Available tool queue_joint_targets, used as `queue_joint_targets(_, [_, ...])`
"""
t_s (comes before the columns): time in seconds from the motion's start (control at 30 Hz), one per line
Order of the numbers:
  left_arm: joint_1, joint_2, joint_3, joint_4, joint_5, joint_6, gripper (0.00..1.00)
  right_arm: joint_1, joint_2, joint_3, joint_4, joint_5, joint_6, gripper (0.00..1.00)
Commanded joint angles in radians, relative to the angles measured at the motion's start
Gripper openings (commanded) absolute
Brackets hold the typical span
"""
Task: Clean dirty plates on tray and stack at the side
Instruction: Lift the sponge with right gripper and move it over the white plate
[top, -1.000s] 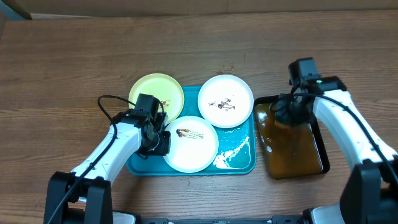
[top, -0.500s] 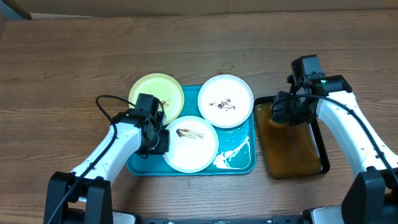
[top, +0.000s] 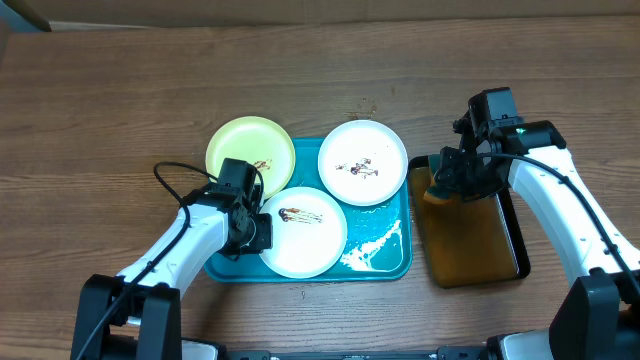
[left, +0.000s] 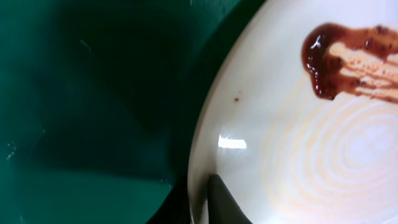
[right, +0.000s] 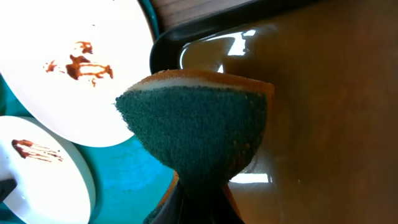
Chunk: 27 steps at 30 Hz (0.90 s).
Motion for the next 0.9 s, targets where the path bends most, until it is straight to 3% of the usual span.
queue_joint_targets(0.0, [-0.007, 0.009, -0.015, 0.013, -0.006, -0.014, 0.04, 0.014, -0.031, 0.036, 0.016, -0.057, -0.032, 0.04])
queue_joint_targets(0.2, [-0.007, 0.008, -0.012, 0.020, -0.003, -0.011, 0.04, 0.105, -0.031, 0.036, 0.047, -0.076, -0.035, 0.04])
queue_joint_targets(0.47, [-0.007, 0.008, 0.033, -0.007, 0.067, 0.106, 0.04, 0.314, -0.030, 0.034, 0.170, -0.067, -0.033, 0.04])
queue_joint_targets(0.87, [-0.009, 0.008, 0.037, -0.008, 0.077, 0.110, 0.04, 0.551, 0.064, 0.025, 0.385, -0.064, 0.106, 0.04])
